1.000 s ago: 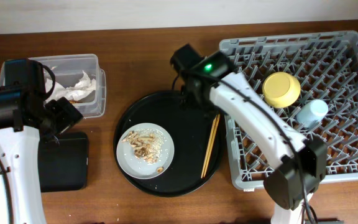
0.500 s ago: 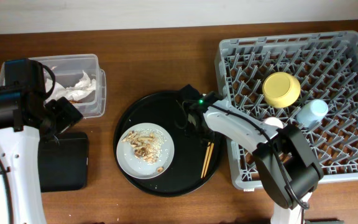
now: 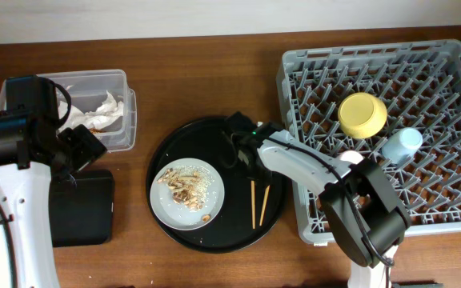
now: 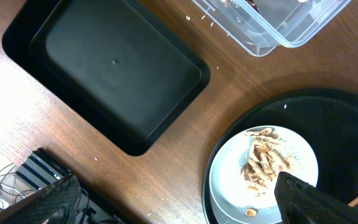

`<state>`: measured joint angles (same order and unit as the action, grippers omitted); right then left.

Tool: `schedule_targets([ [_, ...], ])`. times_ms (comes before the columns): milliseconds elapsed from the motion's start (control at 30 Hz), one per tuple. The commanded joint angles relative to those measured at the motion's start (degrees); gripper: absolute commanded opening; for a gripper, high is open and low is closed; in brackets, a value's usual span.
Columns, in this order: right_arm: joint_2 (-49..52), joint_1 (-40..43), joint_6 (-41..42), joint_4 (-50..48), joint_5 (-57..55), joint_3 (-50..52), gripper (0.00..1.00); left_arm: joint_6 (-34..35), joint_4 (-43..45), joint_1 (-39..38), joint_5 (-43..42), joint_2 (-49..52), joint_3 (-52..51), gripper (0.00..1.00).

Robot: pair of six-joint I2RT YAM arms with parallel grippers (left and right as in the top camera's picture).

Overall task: Sort waste into correct bins and load items into the dishwasher rack
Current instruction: 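Grasp the wooden chopsticks with the right gripper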

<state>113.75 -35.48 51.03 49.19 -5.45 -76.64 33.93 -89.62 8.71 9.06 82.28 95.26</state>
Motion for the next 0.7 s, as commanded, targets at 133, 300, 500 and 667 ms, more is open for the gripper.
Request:
schedule_targets([
  [133,1.09,-1.79,-7.72,-2.4,3.61,0.63,0.1,0.59,-0.04,0.2,0.66,-0.24,0.39,0.99],
  [300,-5.53,-1.53,-7.63,1.49,2.32,0.55,0.07,0.59,-0.04,0.2,0.66,-0.24,0.39,0.99],
  [500,-8.15,0.09,-5.07,3.93,-2.67,0.61,0.59,0.57,-0.07,0.2,0.66,-0.24,0.39,0.99],
  [667,-3.87,2.45,-3.74,2.38,-2.73,1.44,0.54,0.59,-0.04,0.2,0.66,-0.24,0.39,0.99],
])
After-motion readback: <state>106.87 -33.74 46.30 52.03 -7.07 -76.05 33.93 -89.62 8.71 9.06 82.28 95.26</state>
